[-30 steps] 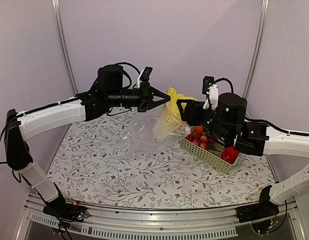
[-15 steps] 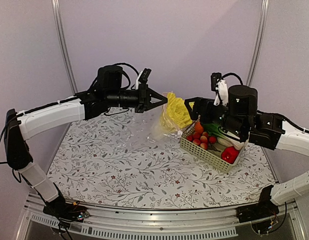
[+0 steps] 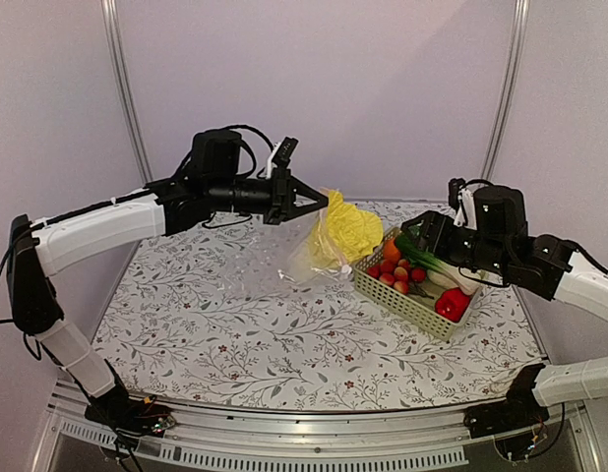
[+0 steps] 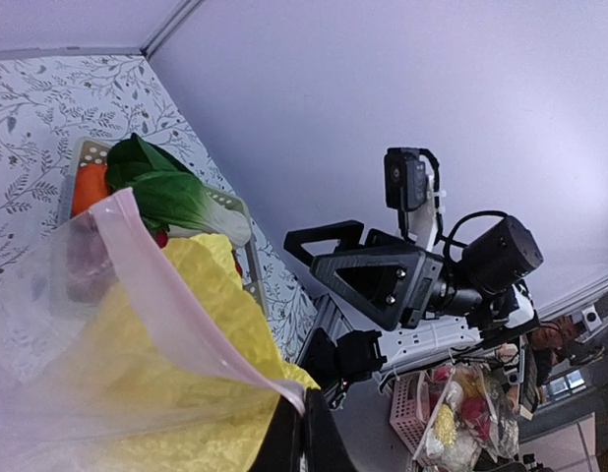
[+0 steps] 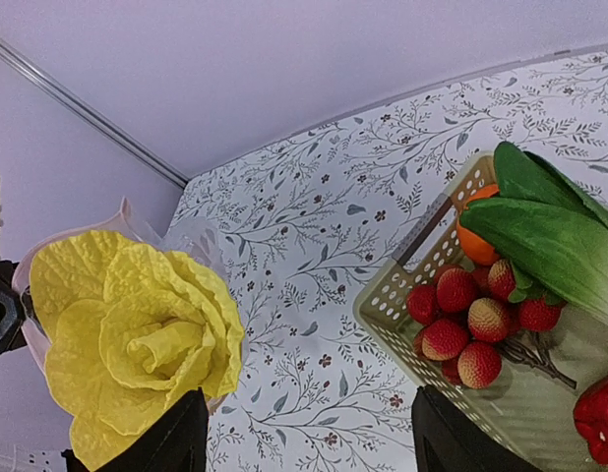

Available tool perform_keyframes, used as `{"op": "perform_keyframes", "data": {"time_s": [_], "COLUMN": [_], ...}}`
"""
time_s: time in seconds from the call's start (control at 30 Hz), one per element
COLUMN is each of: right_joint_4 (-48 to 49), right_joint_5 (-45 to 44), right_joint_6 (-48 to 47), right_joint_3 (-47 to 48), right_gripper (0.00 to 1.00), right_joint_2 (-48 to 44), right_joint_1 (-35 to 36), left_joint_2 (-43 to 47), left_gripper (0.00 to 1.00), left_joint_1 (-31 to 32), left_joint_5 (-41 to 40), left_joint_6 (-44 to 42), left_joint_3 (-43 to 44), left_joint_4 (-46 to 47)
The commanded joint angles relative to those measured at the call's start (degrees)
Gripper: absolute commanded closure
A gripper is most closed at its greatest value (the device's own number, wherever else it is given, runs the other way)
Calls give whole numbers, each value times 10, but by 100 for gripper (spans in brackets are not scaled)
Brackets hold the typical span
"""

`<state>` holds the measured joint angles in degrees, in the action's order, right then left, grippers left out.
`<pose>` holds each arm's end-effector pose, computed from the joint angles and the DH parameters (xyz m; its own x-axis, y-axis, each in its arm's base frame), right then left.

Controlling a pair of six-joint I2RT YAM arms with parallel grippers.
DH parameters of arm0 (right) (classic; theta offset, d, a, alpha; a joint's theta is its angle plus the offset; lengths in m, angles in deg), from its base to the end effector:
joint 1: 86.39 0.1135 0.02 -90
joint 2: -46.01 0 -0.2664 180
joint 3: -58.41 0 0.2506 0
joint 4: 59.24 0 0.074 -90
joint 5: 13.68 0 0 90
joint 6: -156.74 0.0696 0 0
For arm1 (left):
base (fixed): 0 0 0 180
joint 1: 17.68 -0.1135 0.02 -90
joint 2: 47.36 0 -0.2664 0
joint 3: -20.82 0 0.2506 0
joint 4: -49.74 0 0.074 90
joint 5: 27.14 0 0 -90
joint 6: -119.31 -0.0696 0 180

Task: Place the food in the zip-top bag and seal the zipper
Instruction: Place the fake vegetable in the zipper food storage bag, then adjust the zipper food storage bag at the center of the board.

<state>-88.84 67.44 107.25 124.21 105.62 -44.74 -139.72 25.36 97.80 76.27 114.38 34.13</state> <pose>0.2054 0.1683 0.3136 -0.5835 0.3400 -0.7375 -0.2259 0.8044 0.5495 0.2713 -0.3079 0.3523 -0.8294 -0.0453 -0.5569 0.5256 0.2747 -0.8052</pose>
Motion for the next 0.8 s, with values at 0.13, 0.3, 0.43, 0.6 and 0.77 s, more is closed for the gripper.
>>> {"op": "perform_keyframes", "data": {"time_s": [0.13, 0.3, 0.43, 0.6, 0.77], "right_joint_4": [46, 65, 87, 119, 151], "right_joint_5": [73, 107, 134, 152, 161], "right_joint_6": [106, 108, 106, 112, 121], "right_joint_3": [-64, -50, -34, -22, -14], "right_gripper": [34, 36, 37, 37, 39], "right_joint_2": [6, 42, 71, 96, 111], "right_joint_1": [-5, -5, -5, -5, -5], "left_joint_2": [27, 29, 30, 33, 35], "left_gripper": [100, 100, 100, 100, 100], "left_joint_1": [-6, -6, -6, -5, -4], "left_joint_5": [6, 7, 8, 12, 14], "left_joint_6": [-3, -2, 0, 1, 1], "left_joint_3": [-2, -2, -2, -4, -6], "left_joint_4": [7, 7, 8, 8, 7]}}
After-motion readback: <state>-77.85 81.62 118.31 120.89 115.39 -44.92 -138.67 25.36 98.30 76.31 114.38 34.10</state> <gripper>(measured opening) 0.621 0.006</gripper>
